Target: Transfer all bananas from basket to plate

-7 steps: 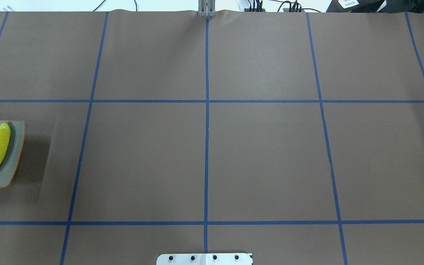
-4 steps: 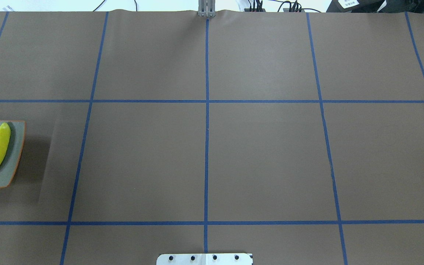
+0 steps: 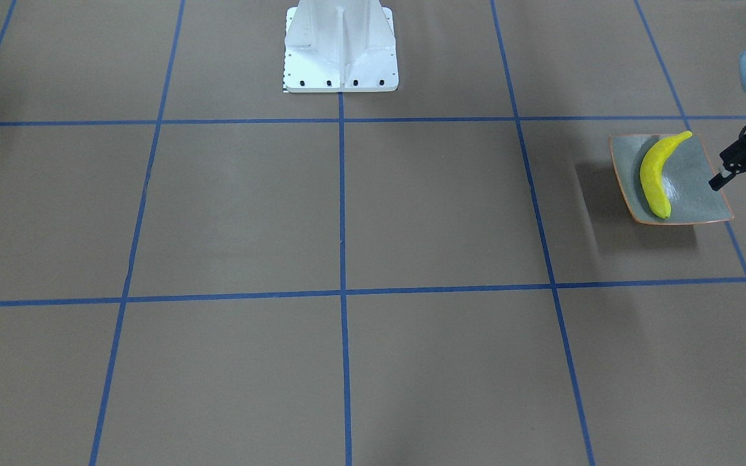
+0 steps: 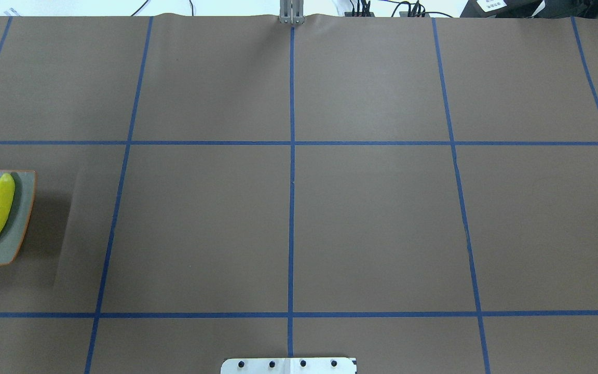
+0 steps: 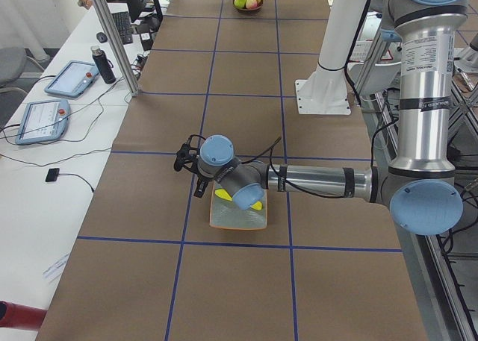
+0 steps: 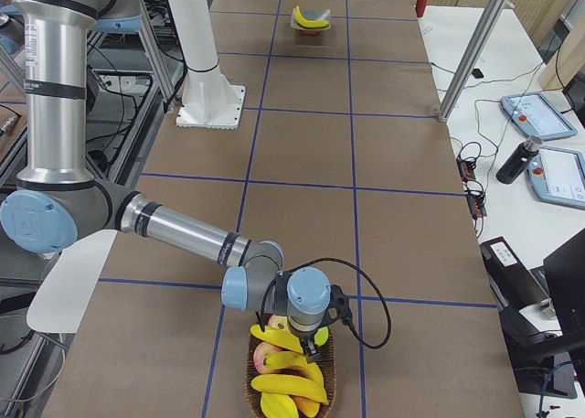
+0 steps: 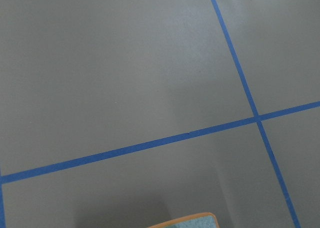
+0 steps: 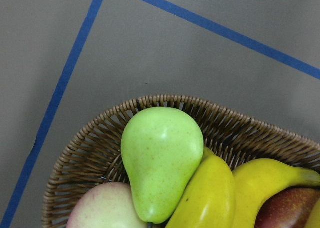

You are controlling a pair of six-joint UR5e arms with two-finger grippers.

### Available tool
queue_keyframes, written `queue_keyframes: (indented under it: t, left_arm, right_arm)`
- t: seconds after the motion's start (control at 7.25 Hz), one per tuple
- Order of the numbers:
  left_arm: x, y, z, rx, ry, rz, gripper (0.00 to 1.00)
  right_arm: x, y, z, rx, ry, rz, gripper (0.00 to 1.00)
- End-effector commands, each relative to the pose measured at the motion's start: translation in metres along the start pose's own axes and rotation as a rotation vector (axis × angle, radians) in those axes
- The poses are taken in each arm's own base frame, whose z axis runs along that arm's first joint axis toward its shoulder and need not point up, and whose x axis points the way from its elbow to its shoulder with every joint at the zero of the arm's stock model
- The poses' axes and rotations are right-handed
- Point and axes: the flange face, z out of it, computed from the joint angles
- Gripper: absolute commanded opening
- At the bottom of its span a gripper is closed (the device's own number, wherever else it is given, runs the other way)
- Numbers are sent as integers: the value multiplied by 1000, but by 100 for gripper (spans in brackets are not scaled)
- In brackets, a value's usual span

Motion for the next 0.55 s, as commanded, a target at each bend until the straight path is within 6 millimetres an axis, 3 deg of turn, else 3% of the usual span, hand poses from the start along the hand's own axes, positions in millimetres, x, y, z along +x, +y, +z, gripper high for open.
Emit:
queue_keyframes:
  t: [0.0,0.41]
  left_arm:
    - [1,-1,0,3,0,3,100]
    - [2,-2,-1,4,0,4,100]
  right_arm:
    - [-1,2,5,-18,12,-4,90]
    - [3,7,9,-50,57,-3,84]
